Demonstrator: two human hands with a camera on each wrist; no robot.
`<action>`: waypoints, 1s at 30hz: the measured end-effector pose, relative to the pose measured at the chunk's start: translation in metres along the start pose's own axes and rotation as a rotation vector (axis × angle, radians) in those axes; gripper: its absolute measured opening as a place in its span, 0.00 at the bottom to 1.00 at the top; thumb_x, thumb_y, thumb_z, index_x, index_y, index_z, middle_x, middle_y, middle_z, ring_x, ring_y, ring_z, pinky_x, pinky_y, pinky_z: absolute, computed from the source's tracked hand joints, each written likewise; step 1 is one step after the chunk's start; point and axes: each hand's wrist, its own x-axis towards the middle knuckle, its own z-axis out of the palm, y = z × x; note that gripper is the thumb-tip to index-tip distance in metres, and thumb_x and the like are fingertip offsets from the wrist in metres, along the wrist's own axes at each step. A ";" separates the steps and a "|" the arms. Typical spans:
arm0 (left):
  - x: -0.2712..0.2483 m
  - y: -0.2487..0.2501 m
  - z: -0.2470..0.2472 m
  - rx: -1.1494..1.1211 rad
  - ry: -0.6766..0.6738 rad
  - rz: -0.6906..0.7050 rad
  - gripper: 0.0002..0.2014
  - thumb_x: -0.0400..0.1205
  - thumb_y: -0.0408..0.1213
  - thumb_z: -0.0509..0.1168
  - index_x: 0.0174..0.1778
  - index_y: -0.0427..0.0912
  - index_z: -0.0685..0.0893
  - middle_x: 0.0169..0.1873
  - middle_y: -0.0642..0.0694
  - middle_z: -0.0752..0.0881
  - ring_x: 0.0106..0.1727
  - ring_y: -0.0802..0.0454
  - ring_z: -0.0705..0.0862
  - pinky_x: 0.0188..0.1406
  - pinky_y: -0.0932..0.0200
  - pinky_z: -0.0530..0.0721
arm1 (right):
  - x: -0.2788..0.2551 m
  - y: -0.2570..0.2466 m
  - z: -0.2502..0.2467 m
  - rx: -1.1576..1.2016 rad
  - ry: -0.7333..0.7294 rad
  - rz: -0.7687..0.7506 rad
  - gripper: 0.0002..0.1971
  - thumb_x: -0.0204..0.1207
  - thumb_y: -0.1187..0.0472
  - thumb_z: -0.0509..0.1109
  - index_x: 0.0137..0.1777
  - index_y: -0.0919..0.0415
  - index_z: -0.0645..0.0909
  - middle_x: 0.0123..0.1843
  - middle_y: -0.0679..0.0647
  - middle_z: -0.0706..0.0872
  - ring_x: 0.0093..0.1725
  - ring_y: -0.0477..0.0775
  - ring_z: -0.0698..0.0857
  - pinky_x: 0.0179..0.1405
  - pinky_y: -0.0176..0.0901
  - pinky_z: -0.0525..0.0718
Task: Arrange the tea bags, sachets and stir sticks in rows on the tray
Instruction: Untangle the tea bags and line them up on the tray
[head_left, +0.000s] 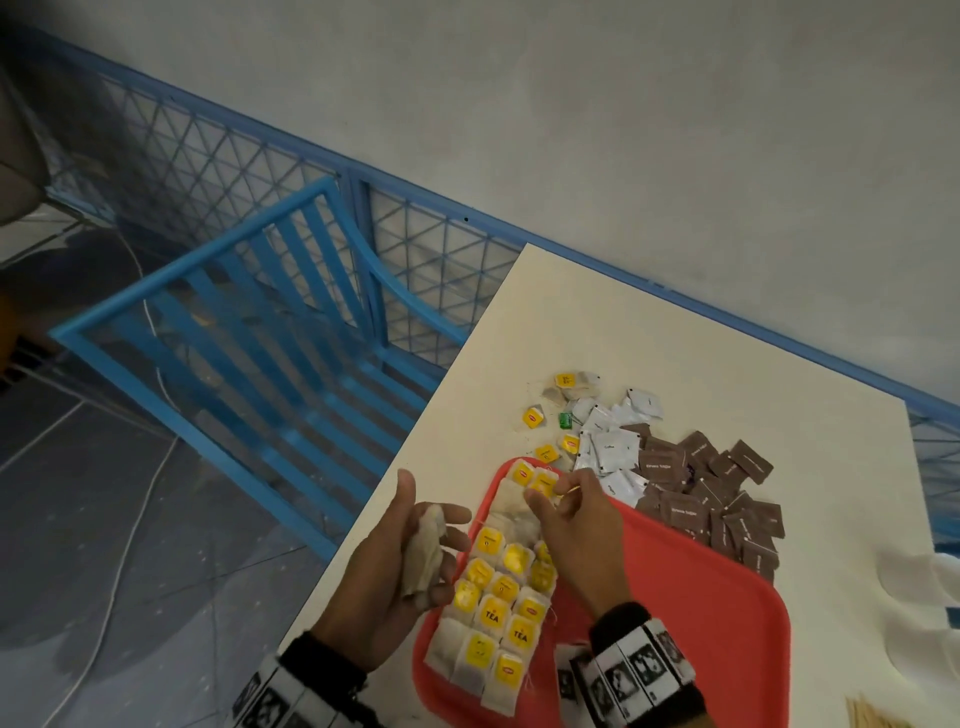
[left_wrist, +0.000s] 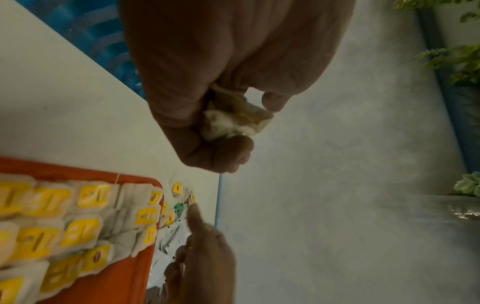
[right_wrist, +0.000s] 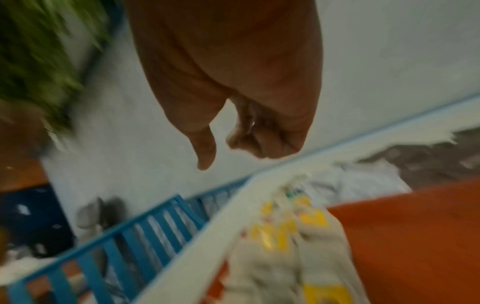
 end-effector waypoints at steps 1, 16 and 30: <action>0.001 -0.002 0.007 -0.006 -0.015 -0.008 0.36 0.78 0.68 0.54 0.49 0.35 0.88 0.34 0.42 0.83 0.28 0.52 0.75 0.24 0.61 0.70 | -0.015 -0.012 -0.010 0.040 -0.042 -0.080 0.11 0.75 0.55 0.77 0.43 0.52 0.76 0.28 0.46 0.77 0.28 0.43 0.75 0.29 0.36 0.73; -0.005 -0.056 0.083 0.124 -0.243 -0.180 0.34 0.76 0.75 0.53 0.46 0.44 0.82 0.28 0.46 0.72 0.24 0.53 0.71 0.24 0.62 0.62 | -0.096 -0.014 -0.097 -0.174 -0.176 -0.625 0.06 0.78 0.56 0.68 0.50 0.43 0.84 0.54 0.39 0.81 0.55 0.43 0.80 0.54 0.33 0.75; -0.030 -0.054 0.096 0.484 -0.228 0.267 0.18 0.74 0.54 0.77 0.37 0.43 0.85 0.25 0.42 0.67 0.25 0.52 0.61 0.23 0.62 0.62 | -0.095 -0.008 -0.118 0.736 -0.162 0.100 0.05 0.80 0.71 0.68 0.51 0.69 0.86 0.33 0.51 0.89 0.28 0.38 0.81 0.28 0.26 0.76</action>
